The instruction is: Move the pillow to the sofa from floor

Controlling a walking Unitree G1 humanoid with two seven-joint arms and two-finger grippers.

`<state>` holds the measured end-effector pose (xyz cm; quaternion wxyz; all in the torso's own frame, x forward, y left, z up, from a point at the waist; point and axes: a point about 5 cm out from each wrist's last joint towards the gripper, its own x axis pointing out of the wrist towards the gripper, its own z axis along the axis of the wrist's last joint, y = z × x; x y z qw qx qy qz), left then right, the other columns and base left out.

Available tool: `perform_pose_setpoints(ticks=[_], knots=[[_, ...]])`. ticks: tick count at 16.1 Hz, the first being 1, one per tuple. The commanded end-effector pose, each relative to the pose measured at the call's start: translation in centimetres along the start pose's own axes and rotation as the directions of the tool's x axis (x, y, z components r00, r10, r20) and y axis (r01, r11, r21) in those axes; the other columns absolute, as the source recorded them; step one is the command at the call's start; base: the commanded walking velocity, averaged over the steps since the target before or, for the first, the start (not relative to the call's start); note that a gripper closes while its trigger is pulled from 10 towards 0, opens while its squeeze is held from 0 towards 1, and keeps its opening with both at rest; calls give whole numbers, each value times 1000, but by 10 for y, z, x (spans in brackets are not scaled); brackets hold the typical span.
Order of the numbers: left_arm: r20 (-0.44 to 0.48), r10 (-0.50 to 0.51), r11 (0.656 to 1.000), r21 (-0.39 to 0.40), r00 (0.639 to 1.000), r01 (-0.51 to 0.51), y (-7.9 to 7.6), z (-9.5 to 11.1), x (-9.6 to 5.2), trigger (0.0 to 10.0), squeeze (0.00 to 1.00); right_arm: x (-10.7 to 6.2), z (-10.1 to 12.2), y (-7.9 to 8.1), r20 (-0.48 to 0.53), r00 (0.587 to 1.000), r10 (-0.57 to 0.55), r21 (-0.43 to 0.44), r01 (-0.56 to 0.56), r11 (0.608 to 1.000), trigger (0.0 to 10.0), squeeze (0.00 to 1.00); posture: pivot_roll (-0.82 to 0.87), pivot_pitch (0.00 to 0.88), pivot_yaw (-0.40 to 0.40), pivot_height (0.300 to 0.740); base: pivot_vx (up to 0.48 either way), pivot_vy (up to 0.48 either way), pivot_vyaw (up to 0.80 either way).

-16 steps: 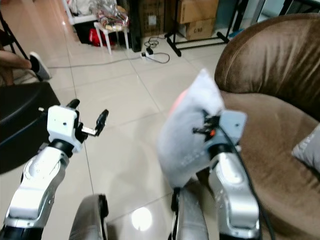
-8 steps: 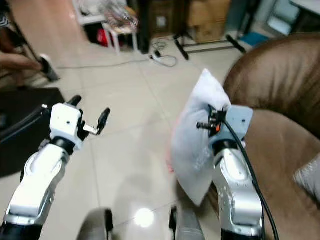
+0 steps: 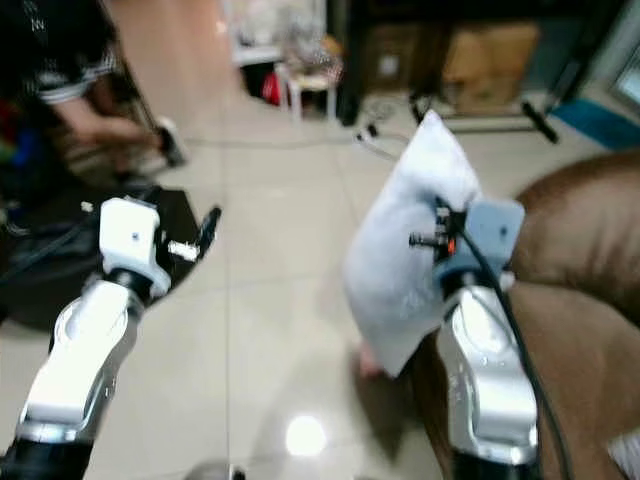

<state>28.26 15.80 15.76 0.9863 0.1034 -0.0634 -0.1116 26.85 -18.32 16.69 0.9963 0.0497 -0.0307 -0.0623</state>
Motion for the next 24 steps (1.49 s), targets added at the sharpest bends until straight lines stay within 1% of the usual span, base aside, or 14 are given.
perform_pose_setpoints(ticks=[1, 3, 5, 6, 8, 11, 13, 14, 15, 17, 19, 21, 22, 24], knots=[[-44, -4, 1000, 10, 999, 4, 4, -6, -2, 10000, 188, -1, 1, -2, 11, 1000, -9, 48, 9, 999, 10000, 0, -73, 0, 0, 740, 0, 0, 0], [-69, -30, 1000, -2, 997, 30, 5, -9, -4, 10000, 169, -7, -18, 4, -59, 998, 2, 45, 1, 999, 10000, 0, -73, 0, 11, 740, 0, 0, 0], [-79, -48, 999, 21, 996, 50, 4, -11, -4, 10000, 169, -12, -29, 7, -92, 996, 16, 74, -9, 997, 10000, 0, -76, 0, 21, 740, 0, 0, 0], [-91, -34, 998, 41, 995, 38, 5, -13, -2, 10000, 180, -15, -40, 6, -141, 990, -4, 85, 16, 996, 10000, 0, -79, 0, 31, 740, 0, 0, 0], [-115, -1, 1000, 8, 993, 2, 11, -17, 0, 10000, 200, -17, -50, -2, -176, 982, -71, 52, 82, 995, 10000, 0, -86, 0, 39, 740, 0, 0, -647], [-120, 9, 1000, -6, 993, -10, 14, -17, 2, 10000, 204, -15, -49, -1, -178, 981, -72, 97, 90, 991, 10000, 0, -91, 0, 45, 740, 0, 0, -777], [-117, -8, 1000, 5, 993, 9, 12, -18, 1, 10000, 184, -15, -49, 0, -178, 982, -68, 100, 86, 991, 10000, 0, -87, 0, 42, 740, 0, 0, -775], [-85, 5, 999, 39, 996, -1, 13, -16, 1, 10000, 176, -15, -50, 1, -178, 982, -67, 98, 86, 991, 10000, 0, -86, 0, 42, 740, 0, 0, -775], [-64, 27, 999, 32, 998, -25, 14, -15, 2, 10000, 173, -15, -49, 2, -177, 982, -63, 100, 81, 992, 10000, 0, -86, 0, 42, 740, 0, 0, -781], [-55, 48, 999, 13, 997, -48, 16, -16, 2, 10000, 169, -14, -49, 1, -171, 982, -74, 5, 76, 997, 10000, 0, -86, 0, 40, 740, 0, 0, -772], [-56, 44, 999, 11, 997, -43, 16, -16, 1, 10000, 173, -13, -47, 2, -153, 986, -60, 26, 65, 998, 10000, 0, -80, 0, 37, 740, 0, 0, -769], [31, 115, 992, 43, 993, -116, 19, -12, 2, 10000, 176, -9, -45, 2, -138, 987, -77, 38, 83, 996, 10000, 0, -75, 0, 32, 740, 0, 0, -775], [43, 137, 988, 62, 990, -139, 20, -12, 3, 10000, 176, -9, -44, 2, -137, 988, -76, 29, 81, 996, 10000, 0, -75, 0, 32, 740, 0, 0, -775], [39, 147, 988, 44, 988, -149, 20, -12, 3, 10000, 184, -8, -43, 2, -121, 988, -93, -10, 93, 996, 10000, 0, -75, 0, 30, 740, 0, 0, -775]])
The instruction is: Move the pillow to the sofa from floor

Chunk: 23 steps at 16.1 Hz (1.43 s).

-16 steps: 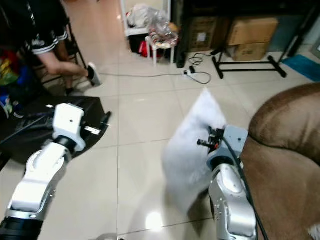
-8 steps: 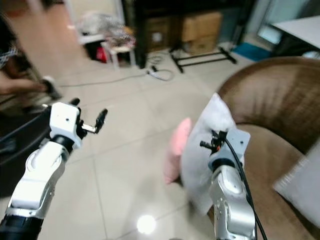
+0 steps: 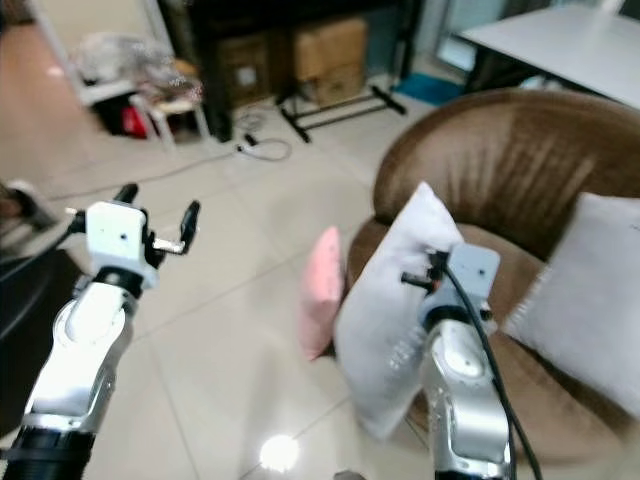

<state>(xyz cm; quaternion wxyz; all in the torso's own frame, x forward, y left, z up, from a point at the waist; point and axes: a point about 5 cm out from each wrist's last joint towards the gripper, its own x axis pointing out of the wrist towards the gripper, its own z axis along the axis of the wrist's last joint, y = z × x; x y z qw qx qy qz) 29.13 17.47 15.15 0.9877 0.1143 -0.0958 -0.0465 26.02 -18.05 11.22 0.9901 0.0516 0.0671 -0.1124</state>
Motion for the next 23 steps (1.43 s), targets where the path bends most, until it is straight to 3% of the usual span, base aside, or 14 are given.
perform_pose_setpoints(ticks=[1, 5, 6, 8, 12, 15, 18, 23], knots=[[-16, 5, 1000, 11, 1000, -5, 3, -3, -1, 10000, 180, 1, 12, 6, 70, 997, 14, 1, -14, 1000, 10000, 0, -75, 0, 30, 740, 0, 0, -775], [-22, -51, 999, 9, 998, 51, -1, -5, -1, 10000, 173, 1, 13, 7, 68, 997, 31, 46, -34, 998, 10000, 0, -78, 0, 29, 740, 0, 0, -775], [-35, -73, 997, 4, 997, 74, -3, -6, -1, 10000, 125, 1, 14, 8, 73, 997, 28, 35, -31, 999, 10000, 0, -80, 0, 30, 740, 0, 0, -775], [-62, -73, 997, -22, 995, 71, -2, -9, -3, 10000, 125, 1, 13, 8, 66, 997, 28, 30, -30, 999, 10000, 0, -79, 0, 30, 740, 0, 0, -766], [-2, -81, 996, -49, 997, 80, -3, -3, -5, 10000, 137, 0, 12, 14, 63, 995, 82, 65, -86, 994, 10000, 0, -72, 0, 26, 740, 0, 0, -759], [-12, -127, 990, -57, 992, 126, -5, -3, -7, 10000, 153, 0, 11, 18, 60, 992, 112, 65, -116, 991, 10000, 0, -67, 0, 18, 740, 0, 0, -715], [-22, -158, 985, -77, 987, 156, -7, -6, -11, 10000, 184, 0, 10, 23, 57, 983, 176, 44, -179, 983, 10000, 0, -62, 0, 9, 740, 391, 0, 0], [-66, -205, 979, -28, 977, 203, -5, -18, -22, 10000, 196, 2, 11, 24, 64, 980, 189, 54, -192, 980, 10000, 0, -61, 0, 5, 740, 466, 0, 0]])
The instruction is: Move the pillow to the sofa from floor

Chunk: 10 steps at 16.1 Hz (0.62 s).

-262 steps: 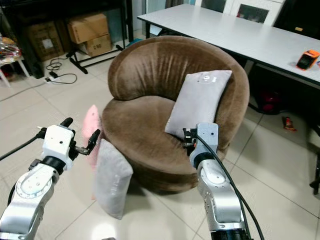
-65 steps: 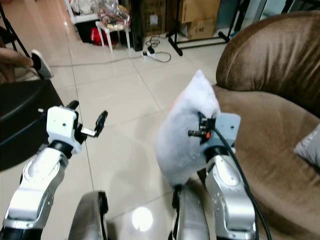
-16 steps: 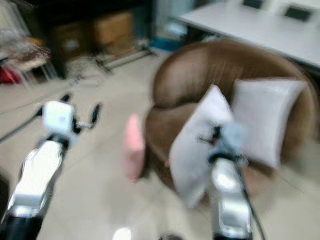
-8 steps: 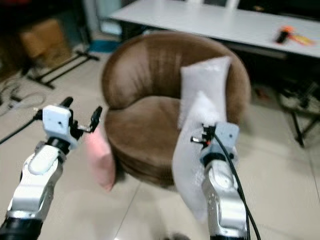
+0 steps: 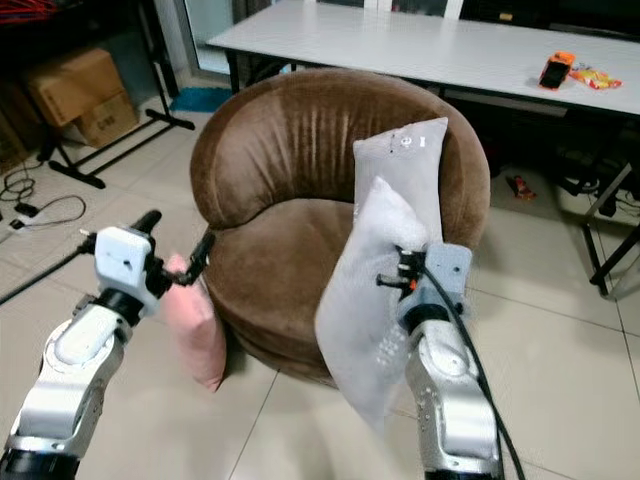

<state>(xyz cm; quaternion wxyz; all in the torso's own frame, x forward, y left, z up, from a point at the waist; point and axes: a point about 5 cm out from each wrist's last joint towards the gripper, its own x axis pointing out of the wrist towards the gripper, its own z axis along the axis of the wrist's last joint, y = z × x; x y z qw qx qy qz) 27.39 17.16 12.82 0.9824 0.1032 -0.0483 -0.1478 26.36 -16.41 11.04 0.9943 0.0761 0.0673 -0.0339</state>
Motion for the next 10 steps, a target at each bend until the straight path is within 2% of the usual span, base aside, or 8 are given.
perform_pose_setpoints(ticks=[1, 3, 4, 8, 10], knots=[[-2, 14, 1000, 20, 1000, -14, 6, 0, -2, 10000, 192, 3, 14, 7, 75, 997, 33, 14, -34, 999, 10000, 0, -60, 0, 4, 740, 461, 0, 0], [1, 32, 999, 21, 999, -32, 7, -1, -1, 10000, 196, 4, 14, 7, 74, 997, 36, 16, -38, 999, 10000, 0, -60, 0, 3, 740, 459, 0, 0], [1, 33, 999, 22, 999, -33, 7, -1, -1, 10000, 192, 5, 13, 8, 68, 997, 45, 23, -47, 999, 10000, 0, -58, 0, 0, 740, 442, 0, -800], [9, 24, 1000, 14, 1000, -24, 4, 0, -1, 10000, 196, 6, 13, 8, 63, 997, 50, 12, -51, 999, 10000, 0, -57, 0, -3, 740, 440, 0, 0], [14, 21, 1000, 13, 1000, -22, 4, 0, -2, 10000, 192, 6, 13, 11, 65, 996, 63, 5, -63, 998, 10000, 0, -51, 0, -7, 740, 439, 0, -603]])
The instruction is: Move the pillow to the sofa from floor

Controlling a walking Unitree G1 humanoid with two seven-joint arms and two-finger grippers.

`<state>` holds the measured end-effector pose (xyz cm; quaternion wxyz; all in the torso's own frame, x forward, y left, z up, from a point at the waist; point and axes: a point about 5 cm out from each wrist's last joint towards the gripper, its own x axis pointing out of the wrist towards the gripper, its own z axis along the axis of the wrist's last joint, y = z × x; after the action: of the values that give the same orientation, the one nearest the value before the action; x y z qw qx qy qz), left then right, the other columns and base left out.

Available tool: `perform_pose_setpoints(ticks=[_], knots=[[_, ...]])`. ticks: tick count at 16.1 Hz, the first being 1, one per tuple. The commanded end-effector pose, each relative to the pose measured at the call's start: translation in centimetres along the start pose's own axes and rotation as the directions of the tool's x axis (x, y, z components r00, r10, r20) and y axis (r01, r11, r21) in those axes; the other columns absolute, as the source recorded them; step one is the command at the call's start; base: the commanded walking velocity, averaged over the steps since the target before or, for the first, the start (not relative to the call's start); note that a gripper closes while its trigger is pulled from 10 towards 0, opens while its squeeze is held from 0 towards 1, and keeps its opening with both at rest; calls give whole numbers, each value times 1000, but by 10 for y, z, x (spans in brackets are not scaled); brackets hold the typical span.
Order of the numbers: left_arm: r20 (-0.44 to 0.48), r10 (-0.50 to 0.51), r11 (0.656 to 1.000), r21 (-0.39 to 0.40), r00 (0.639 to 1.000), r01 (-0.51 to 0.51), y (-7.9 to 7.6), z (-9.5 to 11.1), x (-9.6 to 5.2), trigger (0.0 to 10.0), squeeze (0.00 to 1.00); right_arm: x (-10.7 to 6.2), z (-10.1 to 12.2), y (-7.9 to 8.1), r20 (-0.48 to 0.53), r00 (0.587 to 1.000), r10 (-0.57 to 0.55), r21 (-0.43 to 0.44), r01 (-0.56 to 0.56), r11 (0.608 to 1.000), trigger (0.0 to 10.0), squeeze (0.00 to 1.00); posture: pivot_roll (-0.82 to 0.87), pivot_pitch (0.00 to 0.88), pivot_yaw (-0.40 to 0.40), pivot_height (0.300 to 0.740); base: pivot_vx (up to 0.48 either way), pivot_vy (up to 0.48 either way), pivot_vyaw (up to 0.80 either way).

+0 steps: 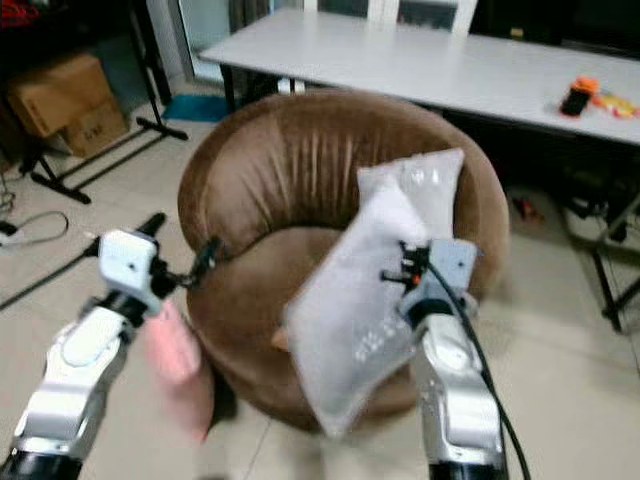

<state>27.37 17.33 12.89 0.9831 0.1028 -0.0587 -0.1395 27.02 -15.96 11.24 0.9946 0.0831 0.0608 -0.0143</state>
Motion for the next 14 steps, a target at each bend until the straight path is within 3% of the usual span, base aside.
perform_pose_setpoints(ticks=[1, 6, 8, 11, 14], knots=[[-4, 2, 1000, 11, 1000, -2, 3, 0, -1, 10000, 192, 1, 11, 6, 60, 998, 27, -9, -26, 1000, 10000, 0, -50, 0, -6, 740, 442, 0, 0], [-3, -8, 1000, 12, 1000, 8, 1, 0, -2, 10000, 196, -1, 20, 19, 97, 975, 200, -27, -198, 980, 10000, 0, -52, 0, -6, 740, 438, 0, 0], [-7, -17, 1000, 11, 1000, 17, 0, -1, -2, 10000, 188, -2, 22, 24, 51, 961, 273, -100, -267, 959, 10000, 0, -53, 0, -4, 740, 418, 0, 0], [-95, -177, 984, -34, 980, 175, -12, -12, -11, 10000, 169, 2, 24, 34, -31, 948, 317, -88, -319, 944, 10000, 0, -46, 0, -10, 740, 0, 0, 0], [-142, -260, 966, -37, 955, 257, -10, -15, -19, 10000, 169, 4, 21, 42, -97, 926, 364, -33, -369, 929, 10000, 0, -38, 0, -11, 740, 0, 0, 0]])
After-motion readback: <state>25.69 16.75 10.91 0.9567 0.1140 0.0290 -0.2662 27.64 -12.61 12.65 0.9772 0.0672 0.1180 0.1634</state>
